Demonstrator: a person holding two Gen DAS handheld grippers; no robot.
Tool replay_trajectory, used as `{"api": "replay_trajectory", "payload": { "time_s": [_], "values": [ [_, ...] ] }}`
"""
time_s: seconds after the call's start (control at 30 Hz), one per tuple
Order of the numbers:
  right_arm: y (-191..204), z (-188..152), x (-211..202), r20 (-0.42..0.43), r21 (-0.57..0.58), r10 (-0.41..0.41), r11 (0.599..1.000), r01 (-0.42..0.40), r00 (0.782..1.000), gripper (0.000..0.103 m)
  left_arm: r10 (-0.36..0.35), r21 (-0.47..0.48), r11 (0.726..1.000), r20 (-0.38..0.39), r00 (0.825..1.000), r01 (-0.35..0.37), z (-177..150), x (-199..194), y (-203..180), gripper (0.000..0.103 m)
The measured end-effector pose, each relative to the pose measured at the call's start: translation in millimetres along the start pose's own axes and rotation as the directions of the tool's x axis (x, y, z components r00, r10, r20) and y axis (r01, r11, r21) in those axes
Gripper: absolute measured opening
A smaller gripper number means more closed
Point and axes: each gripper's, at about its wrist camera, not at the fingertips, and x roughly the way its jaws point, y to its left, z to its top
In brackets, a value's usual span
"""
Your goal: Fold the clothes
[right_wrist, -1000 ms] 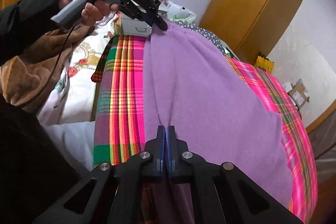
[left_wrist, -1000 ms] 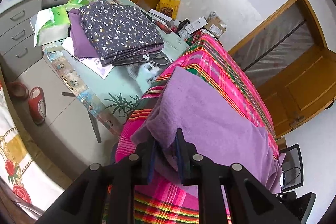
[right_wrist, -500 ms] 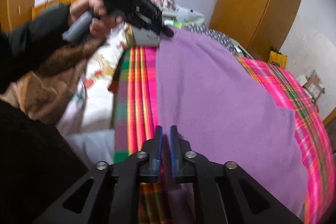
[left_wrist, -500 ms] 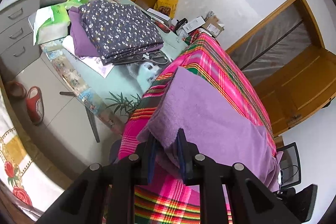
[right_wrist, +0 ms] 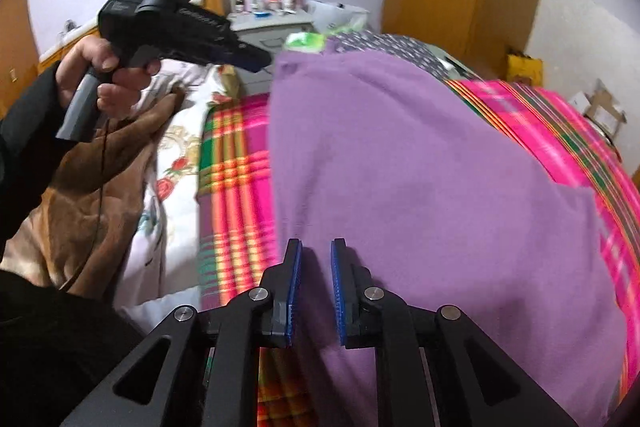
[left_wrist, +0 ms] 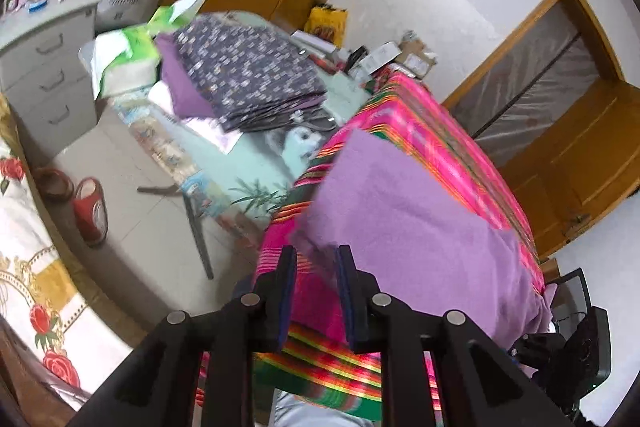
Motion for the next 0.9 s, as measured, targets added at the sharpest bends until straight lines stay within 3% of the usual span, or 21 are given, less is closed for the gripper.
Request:
{"api": "replay_trajectory", "payload": {
  "time_s": [0.2,0.3,0.43,0.53,0.63,0.73,0.9],
  "values": [
    [-5,3,-12,0.064,0.046,-0.012,0.999,0.009,0.998,0.015,-0.113,0.140,0.983,-0.042,0.993,0.118,-20,22,-65,0.020],
    [-21,0,-22,0.094,0.122,-0.082,0.990,0.070,0.992,0.015,-0.164,0.197,0.963,-0.110,0.980,0.183,-34,41,-91,0.020],
    [-45,-16,-29,0.083,0.232,-0.137,0.966,0.115,0.987,0.015,-0.147,0.249,0.950,-0.174,0.974,0.188,-50,57,-102,0.020],
    [-63,-32,-43,0.073,0.317,-0.169,0.938,0.138,0.983,0.015,-0.147,0.264,0.946,-0.172,0.974,0.189,-55,53,-96,0.018],
    [-80,-56,-73,0.083,0.404,-0.225,0.898,0.174,0.971,0.026,-0.123,0.263,0.951,-0.164,0.979,0.163,-56,45,-90,0.018],
    [-100,-92,-115,0.069,0.529,-0.330,0.812,0.246,0.941,0.030,-0.118,0.287,0.945,-0.151,0.981,0.158,-56,40,-96,0.018],
    [-137,-156,-181,0.029,0.770,-0.498,0.564,0.298,0.867,0.039,-0.182,0.346,0.907,-0.194,0.964,0.241,-64,53,-138,0.018]
  ]
}}
